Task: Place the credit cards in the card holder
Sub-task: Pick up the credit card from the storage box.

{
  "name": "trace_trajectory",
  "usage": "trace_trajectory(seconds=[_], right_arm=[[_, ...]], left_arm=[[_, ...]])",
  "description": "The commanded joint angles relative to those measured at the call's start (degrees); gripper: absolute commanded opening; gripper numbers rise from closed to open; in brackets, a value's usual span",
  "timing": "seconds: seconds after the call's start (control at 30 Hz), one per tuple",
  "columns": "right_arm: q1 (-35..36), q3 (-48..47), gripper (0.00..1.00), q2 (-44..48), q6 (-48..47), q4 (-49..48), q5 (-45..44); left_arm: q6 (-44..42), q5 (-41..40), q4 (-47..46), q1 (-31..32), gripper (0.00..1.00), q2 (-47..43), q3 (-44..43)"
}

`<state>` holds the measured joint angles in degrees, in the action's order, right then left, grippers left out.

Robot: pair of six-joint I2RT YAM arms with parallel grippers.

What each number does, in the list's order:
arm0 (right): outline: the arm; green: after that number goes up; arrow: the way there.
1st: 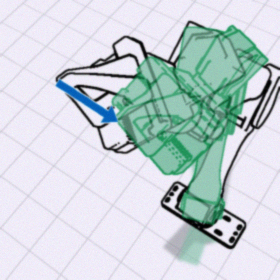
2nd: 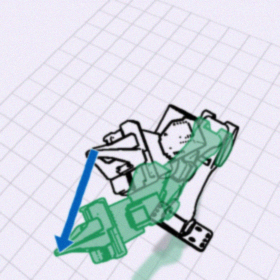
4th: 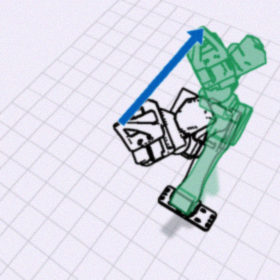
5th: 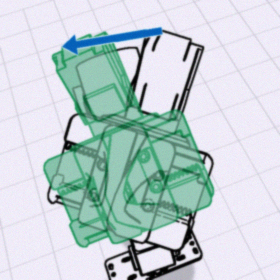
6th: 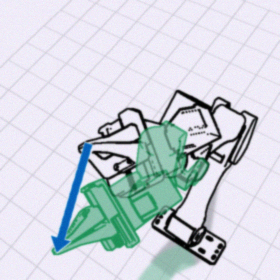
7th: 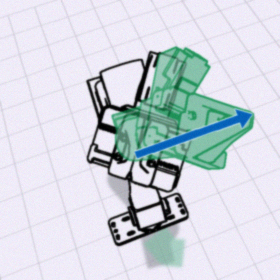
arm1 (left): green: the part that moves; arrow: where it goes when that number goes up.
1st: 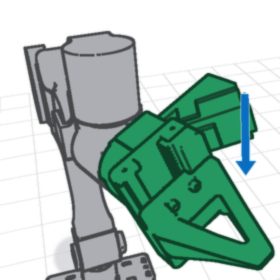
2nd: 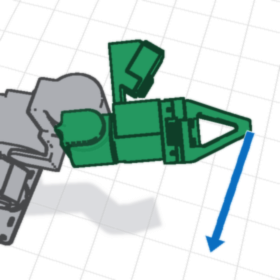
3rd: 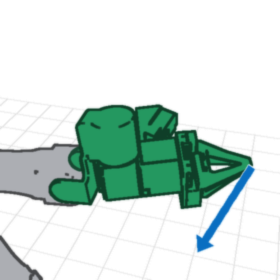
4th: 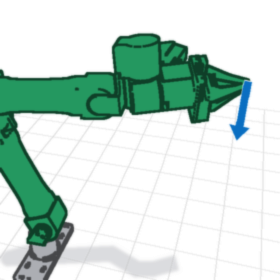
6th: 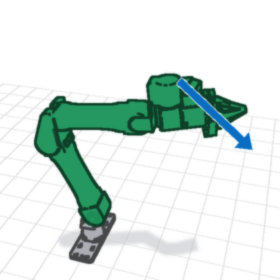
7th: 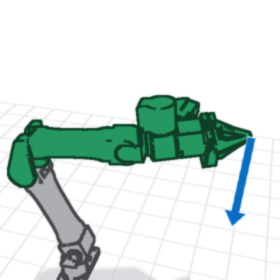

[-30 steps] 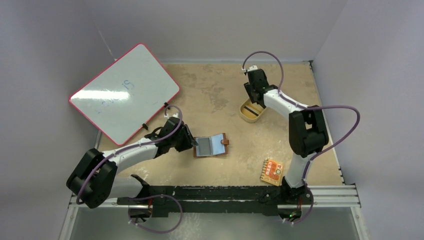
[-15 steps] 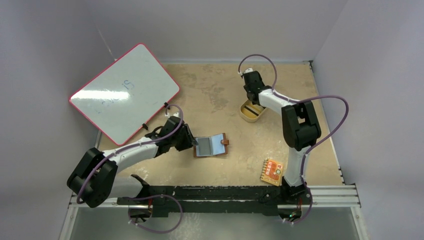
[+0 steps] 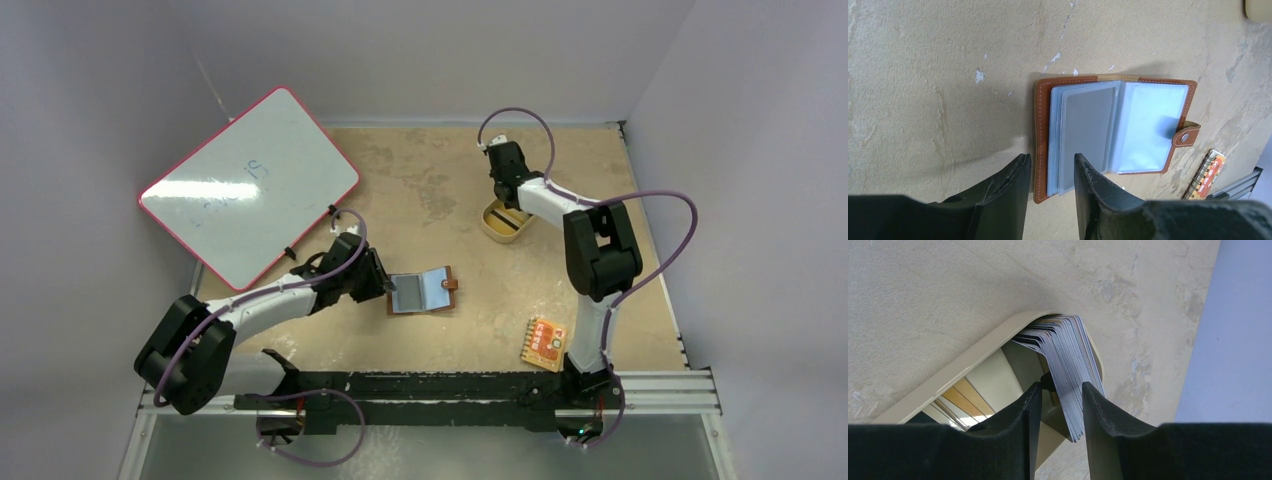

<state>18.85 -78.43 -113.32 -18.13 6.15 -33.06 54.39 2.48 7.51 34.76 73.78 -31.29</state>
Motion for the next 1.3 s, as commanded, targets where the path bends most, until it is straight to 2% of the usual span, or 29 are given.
trace_trajectory(seconds=[0.0,0.63,1.13,1.27], right_arm=[[-0.7,-2.1,0.37,2.1,-0.1,-1.2,-1.1],[-0.7,-3.3,0.23,3.2,0.5,0.3,0.4],[-0.7,-5.9,0.16,3.7,2.6,3.3,3.3],[-0.7,-5.9,0.09,4.5,4.5,5.0,5.8]], left_arm=[[-0.8,-0.9,-0.3,-0.4,0.36,-0.2,-2.3],[0.1,-0.5,-1.6,-0.3,0.36,1.3,-2.4],[0.2,-0.5,-1.9,-0.3,0.36,2.3,-3.1],[0.3,-0.3,-2.3,-0.3,0.36,3.2,-3.4]])
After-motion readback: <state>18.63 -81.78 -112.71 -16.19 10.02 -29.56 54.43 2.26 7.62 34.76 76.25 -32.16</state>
